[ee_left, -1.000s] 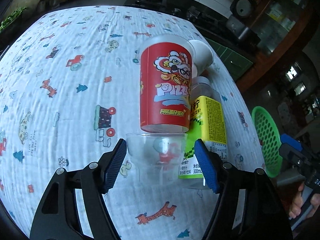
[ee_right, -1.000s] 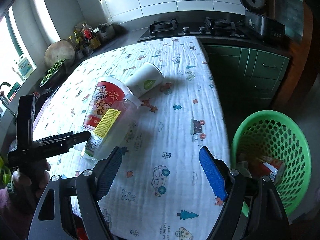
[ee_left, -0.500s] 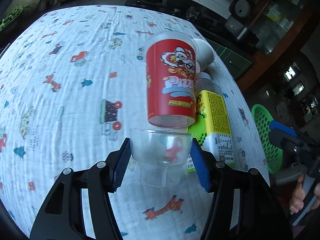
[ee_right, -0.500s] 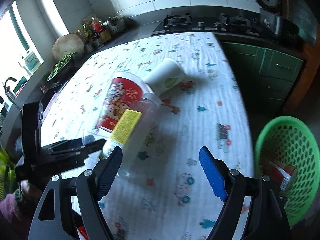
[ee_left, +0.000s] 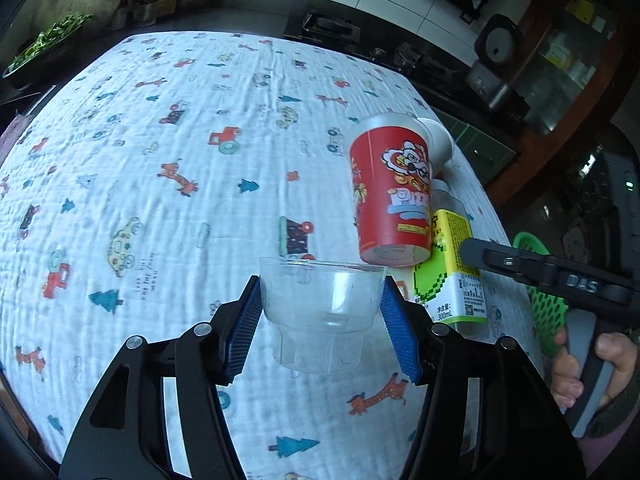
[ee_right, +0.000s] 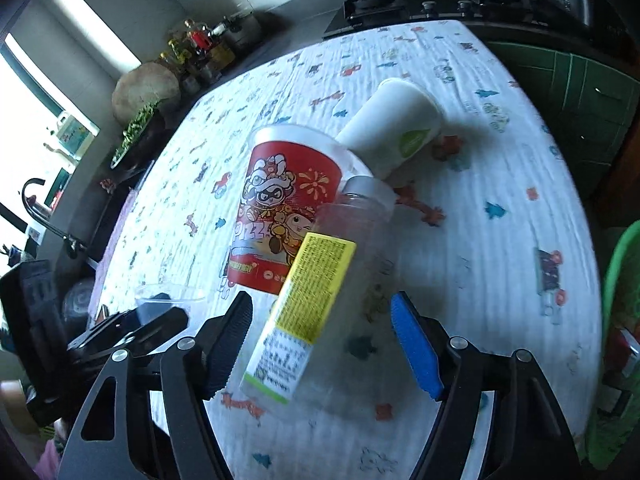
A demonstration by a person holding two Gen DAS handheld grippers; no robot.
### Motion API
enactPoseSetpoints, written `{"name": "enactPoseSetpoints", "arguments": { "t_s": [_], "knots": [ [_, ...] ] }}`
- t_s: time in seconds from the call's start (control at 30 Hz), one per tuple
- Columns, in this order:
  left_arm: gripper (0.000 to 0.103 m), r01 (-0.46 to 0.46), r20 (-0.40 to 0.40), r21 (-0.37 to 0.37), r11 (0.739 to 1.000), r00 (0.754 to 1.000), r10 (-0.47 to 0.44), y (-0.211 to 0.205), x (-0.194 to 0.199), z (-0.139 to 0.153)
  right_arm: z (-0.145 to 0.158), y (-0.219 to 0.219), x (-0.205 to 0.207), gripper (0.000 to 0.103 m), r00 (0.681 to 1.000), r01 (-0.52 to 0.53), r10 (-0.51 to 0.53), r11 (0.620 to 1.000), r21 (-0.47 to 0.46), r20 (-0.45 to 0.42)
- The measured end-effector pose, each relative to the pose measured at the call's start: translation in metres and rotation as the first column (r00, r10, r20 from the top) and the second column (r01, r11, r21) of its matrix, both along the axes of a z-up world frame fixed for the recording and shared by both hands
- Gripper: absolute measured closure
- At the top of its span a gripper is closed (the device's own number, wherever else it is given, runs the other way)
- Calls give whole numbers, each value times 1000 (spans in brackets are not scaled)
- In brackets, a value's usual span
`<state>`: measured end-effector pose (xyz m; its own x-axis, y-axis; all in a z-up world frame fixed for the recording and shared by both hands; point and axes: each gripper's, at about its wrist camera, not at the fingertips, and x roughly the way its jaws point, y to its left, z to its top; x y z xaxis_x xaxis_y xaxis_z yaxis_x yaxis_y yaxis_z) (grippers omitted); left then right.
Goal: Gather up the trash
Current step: 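Grasp the clear plastic cup with the left gripper while the right approaches the yellow-labelled bottle, then lift the clear cup with the left gripper while the right grasps the yellow-labelled bottle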
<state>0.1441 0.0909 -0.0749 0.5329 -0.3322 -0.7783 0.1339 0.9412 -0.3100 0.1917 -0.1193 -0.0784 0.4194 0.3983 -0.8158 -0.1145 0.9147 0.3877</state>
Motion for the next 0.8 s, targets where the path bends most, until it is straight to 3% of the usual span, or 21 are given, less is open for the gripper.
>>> {"name": "enactPoseSetpoints", "arguments": {
  "t_s": [0.33,0.8],
  "knots": [
    [45,-21,2,3,1000,1000,21,14,2,-1,-21,8,15,34,998,10,-9,1000,22,-56],
    [45,-9,5,3,1000,1000,9,11,2,-1,-27,9,20,43,996,33,-37,998,-45,-79]
  ]
}}
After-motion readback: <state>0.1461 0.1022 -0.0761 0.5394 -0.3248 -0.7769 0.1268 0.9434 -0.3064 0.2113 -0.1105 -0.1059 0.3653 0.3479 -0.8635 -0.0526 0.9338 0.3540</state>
